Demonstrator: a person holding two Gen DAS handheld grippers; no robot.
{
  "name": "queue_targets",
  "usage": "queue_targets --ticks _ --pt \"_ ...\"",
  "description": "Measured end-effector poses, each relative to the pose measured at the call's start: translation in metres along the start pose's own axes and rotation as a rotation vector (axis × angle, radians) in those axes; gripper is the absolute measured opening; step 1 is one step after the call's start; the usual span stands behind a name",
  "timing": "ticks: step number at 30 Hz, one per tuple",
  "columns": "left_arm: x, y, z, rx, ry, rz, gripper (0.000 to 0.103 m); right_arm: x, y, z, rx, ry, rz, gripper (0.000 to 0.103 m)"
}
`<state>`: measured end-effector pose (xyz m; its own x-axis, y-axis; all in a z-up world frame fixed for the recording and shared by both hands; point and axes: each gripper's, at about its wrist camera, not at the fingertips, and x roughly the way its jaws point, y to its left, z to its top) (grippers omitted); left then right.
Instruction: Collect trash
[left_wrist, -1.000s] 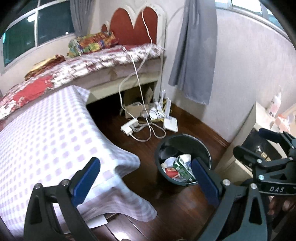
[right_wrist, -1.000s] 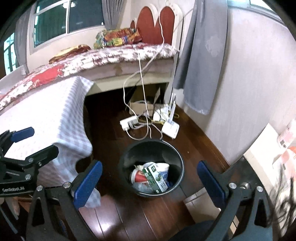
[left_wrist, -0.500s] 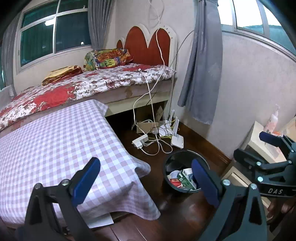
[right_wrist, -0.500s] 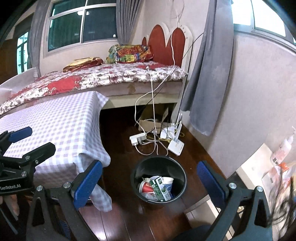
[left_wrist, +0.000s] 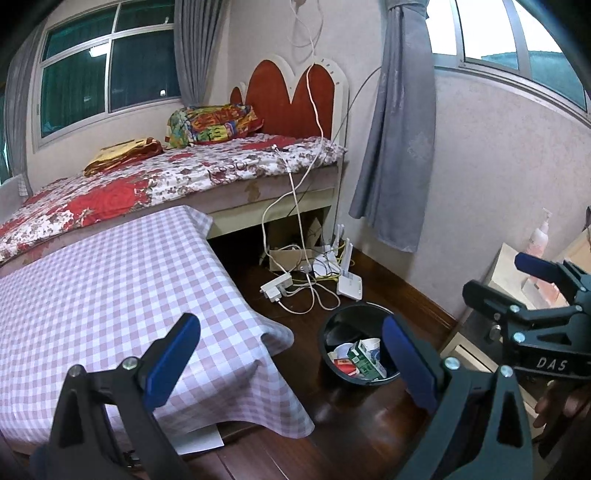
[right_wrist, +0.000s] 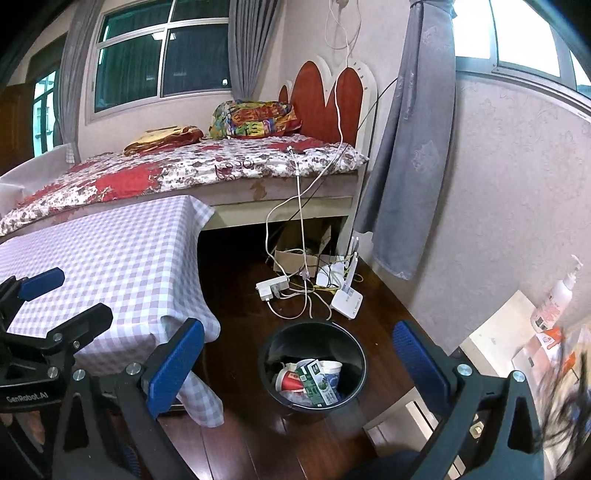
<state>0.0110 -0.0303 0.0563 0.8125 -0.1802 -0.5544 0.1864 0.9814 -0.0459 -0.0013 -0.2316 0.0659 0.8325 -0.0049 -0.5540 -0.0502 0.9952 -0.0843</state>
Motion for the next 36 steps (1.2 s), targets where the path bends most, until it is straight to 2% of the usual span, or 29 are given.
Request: queue_targets --ticks 36 --pt "-0.0010 -0.0041 -0.0032 -0.001 0.003 -0.008 0.100 0.0005 -0.0031 -0.0023 0.009 0.001 -0.007 0.103"
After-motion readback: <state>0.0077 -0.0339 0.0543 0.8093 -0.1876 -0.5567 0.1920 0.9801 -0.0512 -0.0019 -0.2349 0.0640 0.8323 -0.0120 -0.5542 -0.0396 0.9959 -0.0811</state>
